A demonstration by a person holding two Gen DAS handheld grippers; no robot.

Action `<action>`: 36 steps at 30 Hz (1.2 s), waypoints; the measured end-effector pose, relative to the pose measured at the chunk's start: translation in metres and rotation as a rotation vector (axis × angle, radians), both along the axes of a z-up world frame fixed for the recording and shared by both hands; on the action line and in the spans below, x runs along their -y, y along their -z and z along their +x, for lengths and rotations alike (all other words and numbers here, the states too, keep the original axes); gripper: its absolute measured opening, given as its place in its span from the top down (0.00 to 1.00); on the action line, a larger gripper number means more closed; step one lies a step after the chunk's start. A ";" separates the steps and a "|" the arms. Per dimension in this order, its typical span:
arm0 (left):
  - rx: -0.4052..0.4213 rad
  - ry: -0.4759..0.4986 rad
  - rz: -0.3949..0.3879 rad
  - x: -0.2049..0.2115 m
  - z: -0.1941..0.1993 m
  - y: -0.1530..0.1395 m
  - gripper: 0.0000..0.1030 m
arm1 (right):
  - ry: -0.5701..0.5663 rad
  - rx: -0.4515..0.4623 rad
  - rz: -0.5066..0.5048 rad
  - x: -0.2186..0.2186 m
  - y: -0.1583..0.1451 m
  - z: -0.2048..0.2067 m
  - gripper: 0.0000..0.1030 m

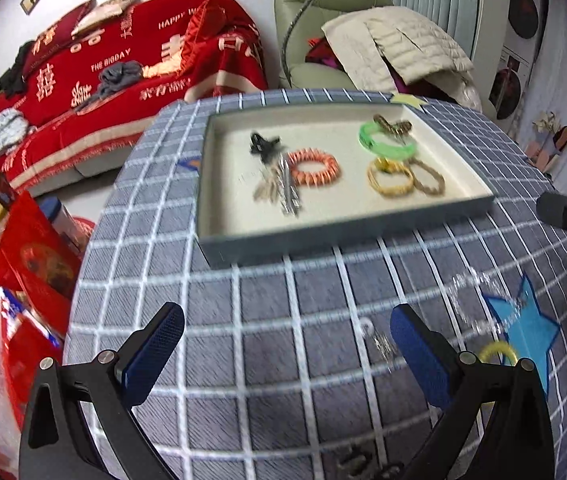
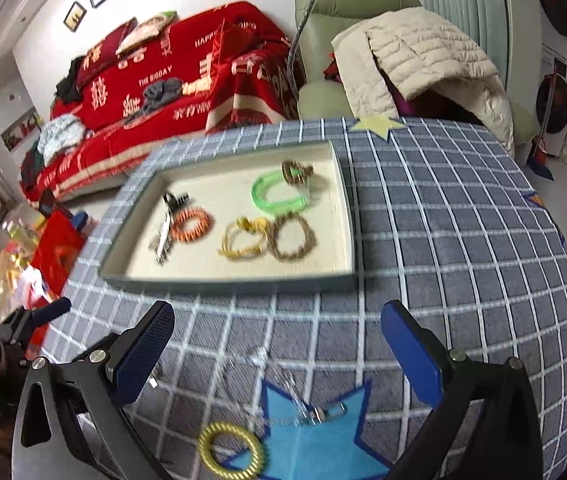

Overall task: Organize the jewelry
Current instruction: 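Move both tools back to the clear bead chain and silver charm, then grasp the silver charm with the left tool while the right tool grasps the clear bead chain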

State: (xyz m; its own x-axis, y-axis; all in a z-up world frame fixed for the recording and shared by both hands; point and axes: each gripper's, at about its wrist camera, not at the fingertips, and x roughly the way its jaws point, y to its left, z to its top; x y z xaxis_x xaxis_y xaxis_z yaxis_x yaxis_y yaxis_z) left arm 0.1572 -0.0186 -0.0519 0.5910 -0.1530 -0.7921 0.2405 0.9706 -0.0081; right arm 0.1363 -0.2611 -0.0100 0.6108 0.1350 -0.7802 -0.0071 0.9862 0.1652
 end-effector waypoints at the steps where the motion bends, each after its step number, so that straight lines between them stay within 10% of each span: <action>1: -0.010 -0.004 -0.006 0.000 -0.004 0.003 0.00 | -0.001 -0.011 -0.005 0.002 0.004 -0.004 0.00; 13: -0.083 -0.054 -0.031 0.006 -0.029 0.024 0.00 | 0.044 -0.111 0.001 0.033 0.043 -0.044 0.00; 36: -0.071 -0.043 0.004 0.033 -0.011 0.028 0.02 | -0.206 -0.129 -0.078 -0.021 0.056 -0.027 0.21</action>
State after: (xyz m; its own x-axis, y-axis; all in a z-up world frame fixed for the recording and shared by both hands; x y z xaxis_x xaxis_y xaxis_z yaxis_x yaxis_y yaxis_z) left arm 0.1462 -0.0518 -0.0794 0.5389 -0.1250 -0.8330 0.1973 0.9801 -0.0194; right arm 0.1095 -0.2405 -0.0664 0.4709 0.1826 -0.8631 -0.1934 0.9759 0.1009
